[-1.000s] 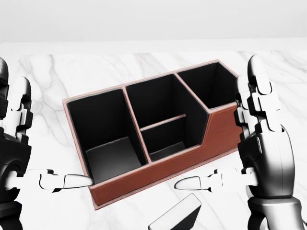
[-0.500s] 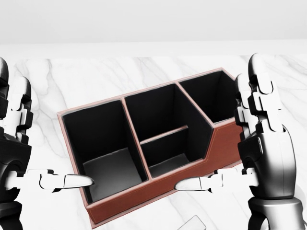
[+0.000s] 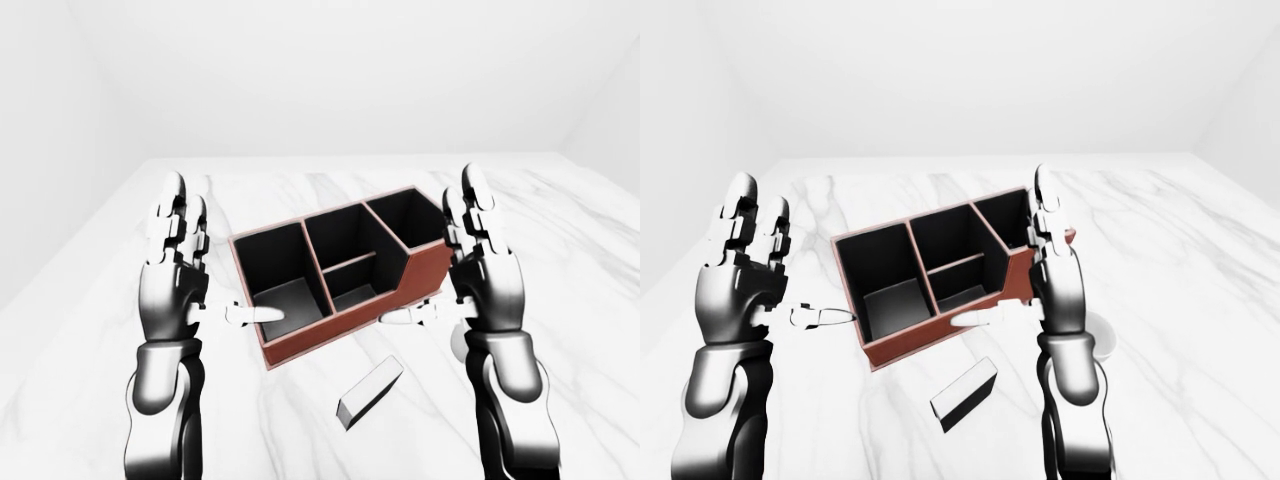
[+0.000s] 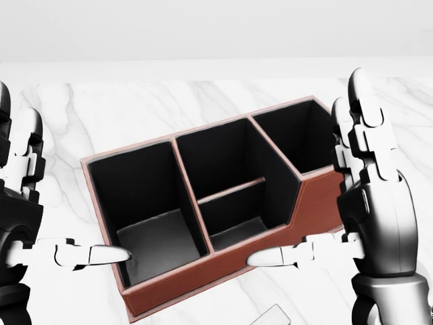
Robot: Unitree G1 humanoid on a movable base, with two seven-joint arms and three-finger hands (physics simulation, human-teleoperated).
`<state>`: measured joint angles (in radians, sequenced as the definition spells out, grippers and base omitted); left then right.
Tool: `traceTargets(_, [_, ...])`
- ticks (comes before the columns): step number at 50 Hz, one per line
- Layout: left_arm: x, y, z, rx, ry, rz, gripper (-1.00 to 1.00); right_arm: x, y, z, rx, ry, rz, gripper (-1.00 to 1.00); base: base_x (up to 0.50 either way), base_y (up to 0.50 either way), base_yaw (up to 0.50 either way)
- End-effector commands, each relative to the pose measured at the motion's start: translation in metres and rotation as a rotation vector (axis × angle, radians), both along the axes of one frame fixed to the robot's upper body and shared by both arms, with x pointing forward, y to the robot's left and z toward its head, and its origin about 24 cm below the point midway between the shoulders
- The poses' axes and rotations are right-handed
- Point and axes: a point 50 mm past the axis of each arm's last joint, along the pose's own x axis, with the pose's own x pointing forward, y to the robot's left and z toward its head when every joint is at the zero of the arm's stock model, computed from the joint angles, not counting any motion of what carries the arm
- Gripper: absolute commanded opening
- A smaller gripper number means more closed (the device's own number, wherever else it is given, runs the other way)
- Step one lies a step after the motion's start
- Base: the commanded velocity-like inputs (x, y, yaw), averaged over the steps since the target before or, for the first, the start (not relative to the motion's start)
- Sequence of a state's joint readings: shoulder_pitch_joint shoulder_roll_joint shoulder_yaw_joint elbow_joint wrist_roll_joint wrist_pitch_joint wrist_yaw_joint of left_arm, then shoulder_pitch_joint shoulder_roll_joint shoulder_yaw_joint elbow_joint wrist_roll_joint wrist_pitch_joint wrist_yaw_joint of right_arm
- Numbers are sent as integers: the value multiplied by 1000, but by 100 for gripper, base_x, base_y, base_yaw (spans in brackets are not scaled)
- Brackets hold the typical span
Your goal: Pick up the book and place it in the front compartment of the caddy.
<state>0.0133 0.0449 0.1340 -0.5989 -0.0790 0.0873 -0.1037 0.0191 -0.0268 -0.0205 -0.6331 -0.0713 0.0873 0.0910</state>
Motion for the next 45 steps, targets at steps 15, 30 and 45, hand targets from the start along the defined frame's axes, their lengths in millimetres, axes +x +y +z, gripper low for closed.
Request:
traceTargets(15, [1,-1,-2,2,10,0,100,-6,9,4,-213,-7,72,100,0,0,0])
traceTargets(30, [3,0,-5,2,23,2,100,-18,12,15,-312,-55,74,100,0,0,0])
traceTargets(45, [4,0,-7,2,34,2,100,-28,19,23,-386,-91,78,100,0,0,0])
